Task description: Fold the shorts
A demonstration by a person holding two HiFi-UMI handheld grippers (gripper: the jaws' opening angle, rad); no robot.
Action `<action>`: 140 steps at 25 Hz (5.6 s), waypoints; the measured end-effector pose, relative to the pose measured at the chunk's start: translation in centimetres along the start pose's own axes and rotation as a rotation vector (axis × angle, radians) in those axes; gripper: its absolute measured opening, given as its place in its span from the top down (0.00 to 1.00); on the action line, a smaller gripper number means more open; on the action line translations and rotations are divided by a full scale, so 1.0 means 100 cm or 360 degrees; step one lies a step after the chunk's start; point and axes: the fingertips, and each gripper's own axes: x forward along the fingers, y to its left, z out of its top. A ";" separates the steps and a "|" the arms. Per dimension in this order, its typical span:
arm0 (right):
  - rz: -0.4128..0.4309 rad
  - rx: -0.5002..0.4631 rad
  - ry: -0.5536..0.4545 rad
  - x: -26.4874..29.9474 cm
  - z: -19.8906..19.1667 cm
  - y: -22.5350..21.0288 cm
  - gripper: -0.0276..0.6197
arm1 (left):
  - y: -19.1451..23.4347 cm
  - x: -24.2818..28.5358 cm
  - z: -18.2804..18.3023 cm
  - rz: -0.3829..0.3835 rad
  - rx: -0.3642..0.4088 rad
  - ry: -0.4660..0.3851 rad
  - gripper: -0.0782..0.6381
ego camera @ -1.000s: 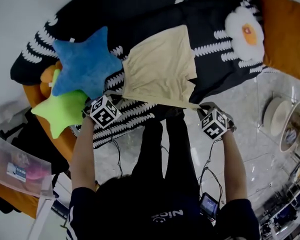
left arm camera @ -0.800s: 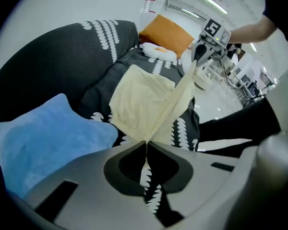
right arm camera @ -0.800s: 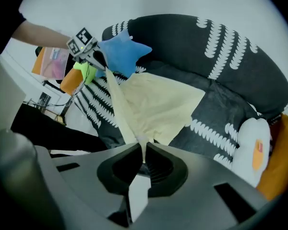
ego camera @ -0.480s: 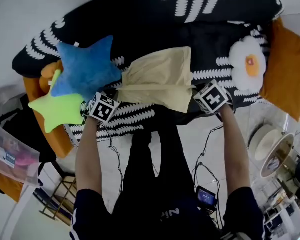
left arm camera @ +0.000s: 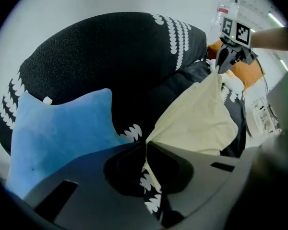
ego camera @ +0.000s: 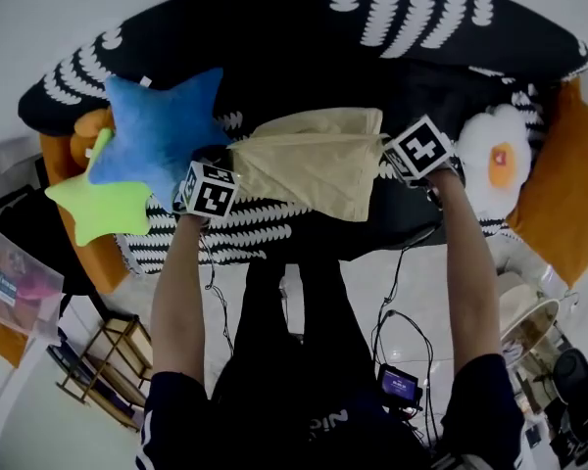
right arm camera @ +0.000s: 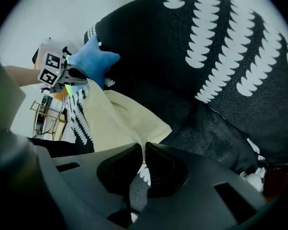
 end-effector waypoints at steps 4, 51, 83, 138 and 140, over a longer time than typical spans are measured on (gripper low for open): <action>0.0020 0.0078 0.0034 0.029 0.009 -0.032 0.91 | 0.009 0.024 0.017 0.0140 -0.0070 0.0047 0.87; -0.0502 0.0005 -0.0515 -0.034 -0.005 0.011 0.43 | -0.153 -0.023 -0.008 0.0016 0.0185 -0.0416 0.48; 0.0110 -0.0210 -0.0450 0.054 -0.159 -0.008 0.50 | -0.384 0.108 0.000 -0.0011 0.1233 0.0059 0.66; -0.0299 -0.2601 -0.0516 0.109 0.026 -0.015 0.75 | -0.248 -0.052 0.034 -0.0827 -0.0461 -0.0456 0.82; -0.0284 -0.2703 -0.0494 0.107 0.027 -0.014 0.83 | -0.245 -0.055 0.033 -0.0812 -0.0499 -0.0477 0.82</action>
